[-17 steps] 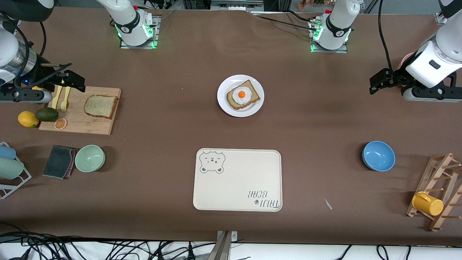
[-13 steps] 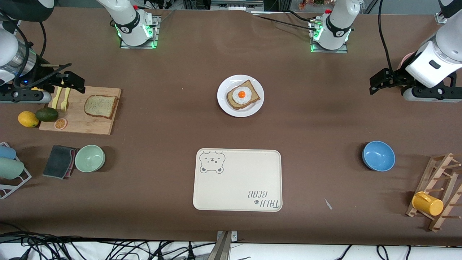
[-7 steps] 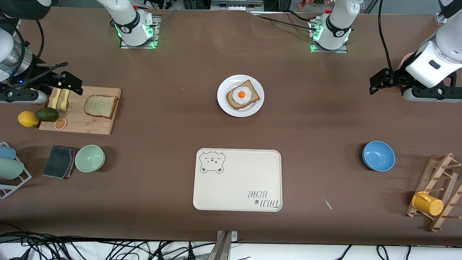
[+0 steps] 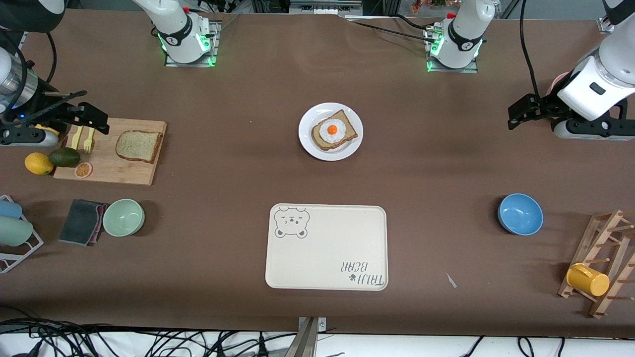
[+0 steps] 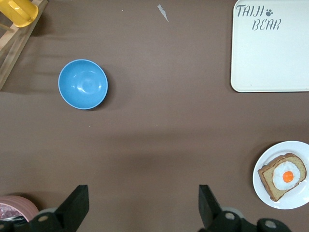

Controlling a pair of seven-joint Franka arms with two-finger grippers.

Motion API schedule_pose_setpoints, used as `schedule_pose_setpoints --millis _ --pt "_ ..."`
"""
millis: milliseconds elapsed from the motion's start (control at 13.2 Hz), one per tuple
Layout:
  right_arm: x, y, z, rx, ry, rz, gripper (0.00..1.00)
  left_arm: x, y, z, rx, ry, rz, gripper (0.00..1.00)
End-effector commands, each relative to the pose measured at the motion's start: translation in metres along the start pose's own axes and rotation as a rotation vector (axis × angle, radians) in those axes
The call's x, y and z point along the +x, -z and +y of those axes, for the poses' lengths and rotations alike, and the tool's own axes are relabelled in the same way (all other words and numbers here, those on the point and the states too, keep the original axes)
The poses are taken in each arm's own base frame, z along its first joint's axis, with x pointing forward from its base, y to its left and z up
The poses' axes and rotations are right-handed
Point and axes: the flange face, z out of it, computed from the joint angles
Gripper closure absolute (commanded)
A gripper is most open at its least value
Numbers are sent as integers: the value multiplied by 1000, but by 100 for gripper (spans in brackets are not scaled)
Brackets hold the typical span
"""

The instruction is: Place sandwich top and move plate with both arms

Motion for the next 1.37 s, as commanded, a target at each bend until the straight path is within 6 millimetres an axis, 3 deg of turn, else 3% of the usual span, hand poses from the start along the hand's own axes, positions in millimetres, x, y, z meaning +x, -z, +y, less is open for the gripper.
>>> schedule_pose_setpoints --millis 0,834,986,1290 --pt "3 5 1 12 9 -1 0 0 4 0 35 3 10 0" --pt "3 2 1 10 5 -2 0 0 4 0 35 3 10 0" --pt "-1 -21 0 2 0 -59 0 0 4 0 35 3 10 0" --pt "-1 -96 -7 -36 26 -73 0 0 3 0 35 3 8 0"
